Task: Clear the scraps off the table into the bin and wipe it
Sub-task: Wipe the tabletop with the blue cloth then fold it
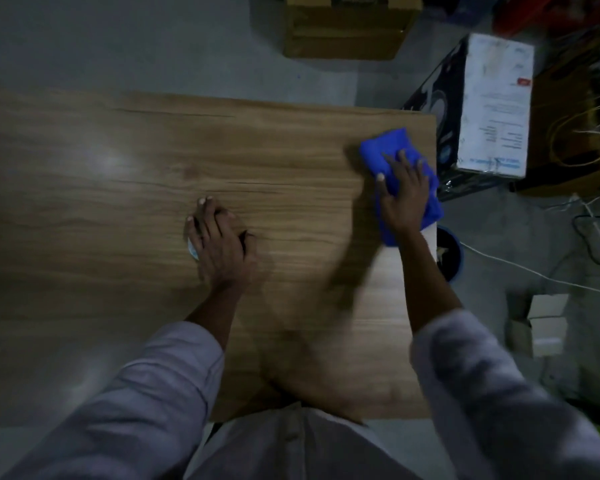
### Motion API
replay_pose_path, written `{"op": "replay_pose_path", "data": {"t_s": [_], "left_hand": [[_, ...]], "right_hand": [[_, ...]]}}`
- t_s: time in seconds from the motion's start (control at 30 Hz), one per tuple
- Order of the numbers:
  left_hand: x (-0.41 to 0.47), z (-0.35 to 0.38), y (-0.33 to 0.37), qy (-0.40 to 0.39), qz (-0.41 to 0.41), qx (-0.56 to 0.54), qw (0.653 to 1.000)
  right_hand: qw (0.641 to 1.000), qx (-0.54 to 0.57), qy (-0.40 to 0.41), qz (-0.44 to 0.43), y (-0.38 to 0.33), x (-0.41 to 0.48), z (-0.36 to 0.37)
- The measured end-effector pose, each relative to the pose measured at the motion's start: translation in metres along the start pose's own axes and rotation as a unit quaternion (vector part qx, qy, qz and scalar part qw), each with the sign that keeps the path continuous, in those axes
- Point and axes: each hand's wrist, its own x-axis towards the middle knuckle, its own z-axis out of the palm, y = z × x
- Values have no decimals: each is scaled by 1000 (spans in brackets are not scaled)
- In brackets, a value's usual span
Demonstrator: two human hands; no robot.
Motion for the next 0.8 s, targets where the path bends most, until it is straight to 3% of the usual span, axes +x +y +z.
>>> {"op": "replay_pose_path", "data": {"t_s": [0.07, 0.2, 0.33, 0.43, 0.5, 0.53, 0.6, 0.67, 0.73, 0.8], "left_hand": [[0, 1, 0, -6, -2, 6, 1000], [0, 1, -1, 1, 2, 2, 1000], [0, -2, 0, 7, 1, -24, 1000], [-1, -4, 0, 13, 2, -51, 999], [-2, -4, -1, 17, 9, -46, 999], [-3, -3, -1, 18, 11, -44, 999], [-4, 0, -2, 17, 8, -41, 999], [-5, 3, -4, 20, 6, -48, 999], [-6, 4, -4, 40, 4, -75, 996], [-7, 5, -4, 62, 4, -117, 991]], "right_hand": [[996, -86, -37, -15, -8, 23, 21], [967, -118, -90, -206, -50, 12, 59], [941, -63, -144, -301, -45, -69, 60], [910, 28, -254, -326, -34, -137, 38], [906, 103, -281, -298, -27, -160, 12], [923, 130, -257, -254, -22, -159, -1], [968, 140, -140, -151, -13, -132, -21], [989, 115, -43, -82, -7, -86, -26], [994, 67, -55, -63, -11, -44, -13], [991, -30, -81, -104, -15, -21, 16]]}}
